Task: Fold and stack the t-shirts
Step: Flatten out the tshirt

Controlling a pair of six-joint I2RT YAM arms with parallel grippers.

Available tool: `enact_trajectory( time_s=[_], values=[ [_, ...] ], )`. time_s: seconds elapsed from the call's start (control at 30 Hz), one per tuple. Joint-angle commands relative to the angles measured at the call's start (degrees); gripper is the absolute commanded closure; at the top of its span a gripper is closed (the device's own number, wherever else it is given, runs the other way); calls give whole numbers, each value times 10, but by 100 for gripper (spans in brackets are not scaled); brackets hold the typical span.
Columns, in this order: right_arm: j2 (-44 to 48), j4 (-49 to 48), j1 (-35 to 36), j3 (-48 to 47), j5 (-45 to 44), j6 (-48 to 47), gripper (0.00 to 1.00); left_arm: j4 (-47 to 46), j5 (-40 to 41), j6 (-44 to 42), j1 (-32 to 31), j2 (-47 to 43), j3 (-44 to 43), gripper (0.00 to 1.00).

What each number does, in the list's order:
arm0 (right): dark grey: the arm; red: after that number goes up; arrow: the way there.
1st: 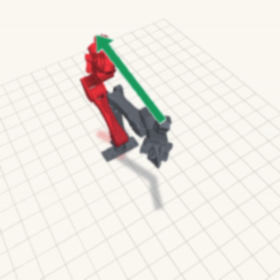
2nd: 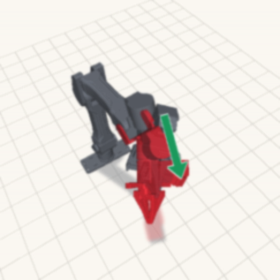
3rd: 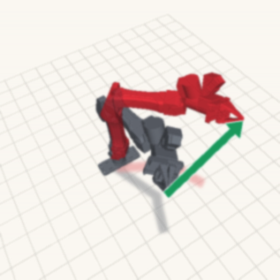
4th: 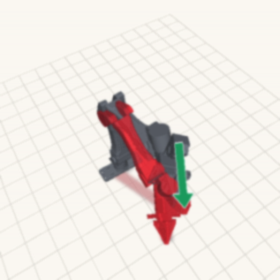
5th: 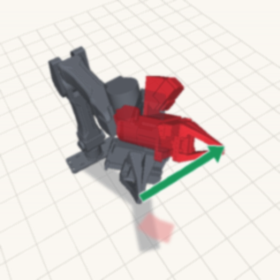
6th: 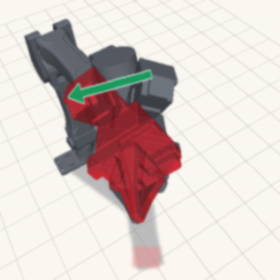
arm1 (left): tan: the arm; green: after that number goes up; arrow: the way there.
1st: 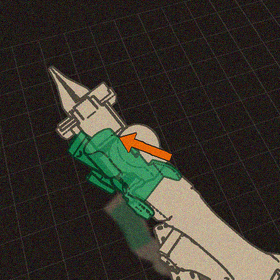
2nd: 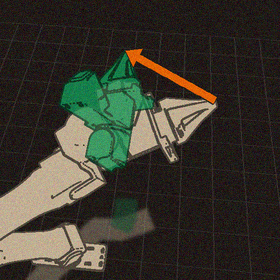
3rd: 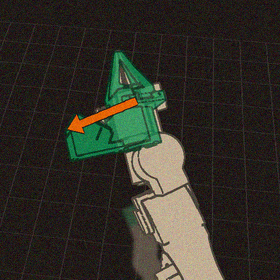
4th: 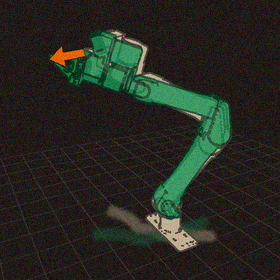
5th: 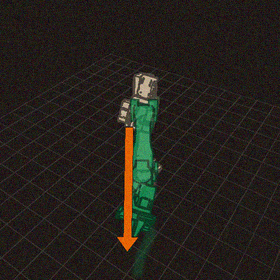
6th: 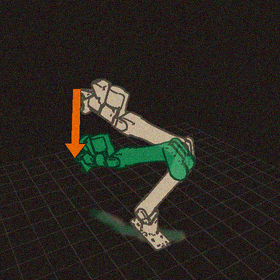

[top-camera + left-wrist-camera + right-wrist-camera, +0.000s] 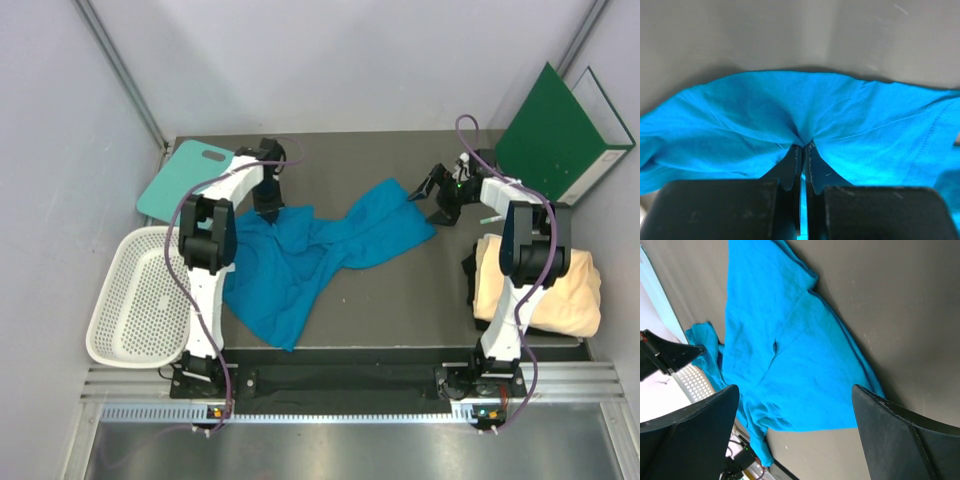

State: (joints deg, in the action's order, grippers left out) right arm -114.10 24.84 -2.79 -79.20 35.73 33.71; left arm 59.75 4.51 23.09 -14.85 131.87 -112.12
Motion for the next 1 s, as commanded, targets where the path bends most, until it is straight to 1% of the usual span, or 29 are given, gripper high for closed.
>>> enact_trajectory(
  time_s=[0.0,0.1,0.13,0.17,0.2,0.23,0.3,0.33,0.4,0.43,0.47,0.5,0.53,0.57,0.63,0.7,0.77,0.8,0.97],
  values=[
    [-9,-27,-2,-24,7,10,6,-68,-78,42,47,-49,27,100],
    [-9,-30,0,-22,7,12,6,-88,-109,51,62,-48,31,100],
    [-9,-30,1,-21,7,12,6,-90,-122,49,62,-48,24,87],
    [-9,-31,1,-19,6,12,5,-95,-139,44,62,-49,22,70],
    [-9,-32,2,-15,7,13,5,-102,-150,44,61,-55,22,43],
    [-7,-34,2,-13,6,14,5,-121,-176,43,60,-60,27,33],
    [-6,-38,2,-7,6,14,5,-139,-187,42,55,-78,34,16],
    [-6,-38,2,-6,6,14,5,-155,-190,41,54,-82,37,2],
    [-6,-41,3,-3,6,16,5,-158,-176,22,42,-81,30,1],
    [-8,-43,3,-3,6,17,5,-149,-160,13,36,-74,3,1],
    [-9,-43,3,-3,6,17,5,-114,-123,-7,30,-62,-19,1],
    [-10,-43,3,-3,6,18,5,-96,-114,-14,22,-34,-41,1],
    [-12,-44,4,-3,6,18,5,-79,-110,-18,18,-20,-84,1],
    [-13,-44,4,-4,6,18,5,-52,-103,-21,16,-6,-100,1],
    [-15,-44,5,-6,7,19,5,-41,-91,-23,7,14,-124,1],
    [-16,-45,6,-6,7,20,5,-42,-62,-24,-3,11,-125,1],
    [-16,-47,7,-4,6,21,5,-46,-50,-24,-14,-4,-123,1],
    [-15,-48,8,-3,6,22,5,-52,-16,-26,-18,-10,-116,1],
    [-14,-54,9,4,5,27,4,-58,43,-41,-33,-46,-107,1]
  ],
)
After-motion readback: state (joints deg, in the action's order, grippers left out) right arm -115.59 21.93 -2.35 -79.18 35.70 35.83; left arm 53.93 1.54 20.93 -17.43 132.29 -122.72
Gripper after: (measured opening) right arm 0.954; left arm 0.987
